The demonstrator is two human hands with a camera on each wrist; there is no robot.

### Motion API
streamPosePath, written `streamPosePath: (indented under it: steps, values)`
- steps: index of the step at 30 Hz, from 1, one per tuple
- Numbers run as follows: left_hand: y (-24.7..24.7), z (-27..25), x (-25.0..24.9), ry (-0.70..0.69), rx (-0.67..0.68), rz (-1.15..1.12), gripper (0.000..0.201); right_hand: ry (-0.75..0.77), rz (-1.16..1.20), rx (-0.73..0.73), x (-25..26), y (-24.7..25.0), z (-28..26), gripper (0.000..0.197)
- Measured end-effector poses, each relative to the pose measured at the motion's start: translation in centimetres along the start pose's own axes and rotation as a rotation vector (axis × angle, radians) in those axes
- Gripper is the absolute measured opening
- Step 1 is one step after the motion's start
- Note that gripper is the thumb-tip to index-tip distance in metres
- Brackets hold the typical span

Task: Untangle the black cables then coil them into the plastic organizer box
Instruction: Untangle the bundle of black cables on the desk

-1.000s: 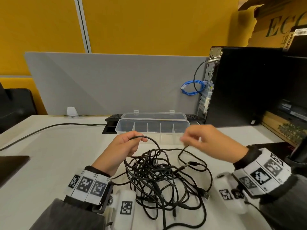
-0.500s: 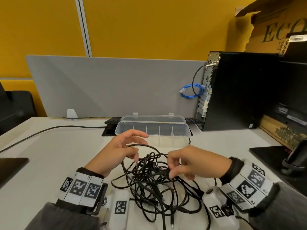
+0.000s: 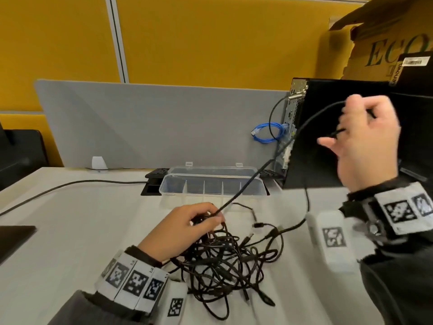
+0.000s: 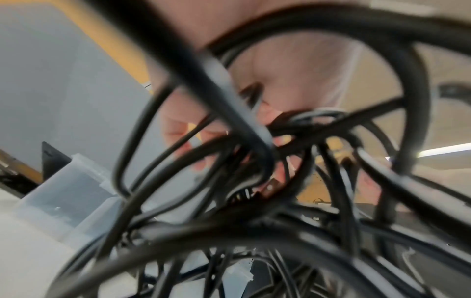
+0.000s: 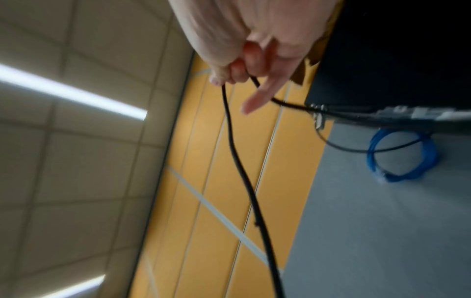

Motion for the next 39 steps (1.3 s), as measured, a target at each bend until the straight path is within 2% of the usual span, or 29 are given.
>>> streamPosePath:
  steps: [1,2,3,4,6,8,10,12,14,16,18,19,21,25,27,29,31,33,35,36,39]
  values:
    - [0.2,0.0,0.1,-0.002,-0.019,-0.017,0.015,-0.02,-0.038,-0.065,-0.7,1.2,0.7,0.016]
    - [0.3,0.1,0.2,-0.004,-0.036,-0.023,0.017,-0.055,-0.109,-0.07,-1.9,1.8,1.2,0.013]
    - [0.4,0.1,0.3,-0.003,-0.053,-0.023,0.018,-0.107,-0.194,-0.014,-3.1,1.5,1.4,0.008]
    - [0.5,0.2,0.4,-0.001,-0.072,-0.026,0.019,-0.153,-0.309,0.077,-4.3,0.8,1.1,0.013]
    - [0.5,0.2,0.4,-0.004,-0.102,-0.036,0.019,-0.111,-0.633,0.309,-5.4,-1.7,-0.6,0.05]
    - [0.4,0.3,0.4,-0.011,-0.123,-0.044,0.019,0.04,-0.939,0.571,-5.2,-5.4,-3.8,0.076]
    - [0.4,0.3,0.3,-0.015,-0.138,-0.047,0.018,0.202,-1.117,0.785,-5.0,-8.9,-7.5,0.087]
    - [0.4,0.3,0.2,-0.029,-0.133,-0.043,0.017,0.374,-1.151,0.896,-5.0,-11.5,-10.4,0.076]
    - [0.3,0.3,0.1,-0.043,-0.123,-0.016,0.017,0.468,-1.142,0.98,-5.3,-12.8,-11.9,0.047]
    - [0.2,0.3,0.1,-0.043,-0.105,0.002,0.016,0.448,-1.171,1.122,-6.8,-13.1,-12.0,0.05]
    - [0.2,0.3,0.5,-0.025,-0.09,-0.013,0.014,0.374,-1.0,1.229,-7.0,-12.9,-11.7,0.041]
    - [0.2,0.3,0.7,-0.008,-0.082,-0.021,0.012,0.302,-0.855,1.225,-6.8,-12.5,-11.1,0.031]
    - [0.3,0.3,1.2,0.02,-0.075,-0.008,0.007,0.149,-0.612,1.053,-6.5,-11.2,-8.8,0.026]
    - [1.0,0.2,2.2,0.072,-0.137,0.092,0.01,-0.305,0.009,0.367,-6.5,-5.7,-2.6,0.025]
    - [1.4,0.2,2.9,0.117,-0.142,0.047,0.01,-0.343,0.131,0.085,-6.6,-2.3,-0.4,0.024]
    - [1.4,0.3,3.5,0.143,-0.109,0.0,0.02,-0.173,-0.031,-0.012,-6.3,0.4,1.1,0.028]
    - [1.3,0.3,3.7,0.169,-0.085,-0.014,0.012,0.048,-0.357,-0.003,-6.2,1.9,1.5,0.032]
    - [1.4,0.3,3.9,0.187,-0.094,-0.007,0.01,0.133,-0.671,0.08,-7.6,2.4,1.3,0.032]
    - [1.9,0.3,4.0,0.19,-0.132,-0.006,0.013,0.093,-0.916,0.288,-9.9,1.5,0.6,0.034]
    - [2.1,0.3,4.0,0.194,-0.153,-0.009,0.014,0.045,-0.966,0.411,-10.7,0.6,-0.1,0.033]
    - [2.2,0.3,3.7,0.191,-0.198,-0.008,0.016,-0.109,-0.838,0.683,-10.4,-2.6,-3.4,0.018]
Point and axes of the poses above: each hand's wrist, its own z-axis towards the middle knuckle, its own y-axis out of the back of the hand, x = y × z, the point moved 8 cm from there along z, towards the middle knuckle, and after that the axes turned 1 degree about x, right-handed, at the moved point
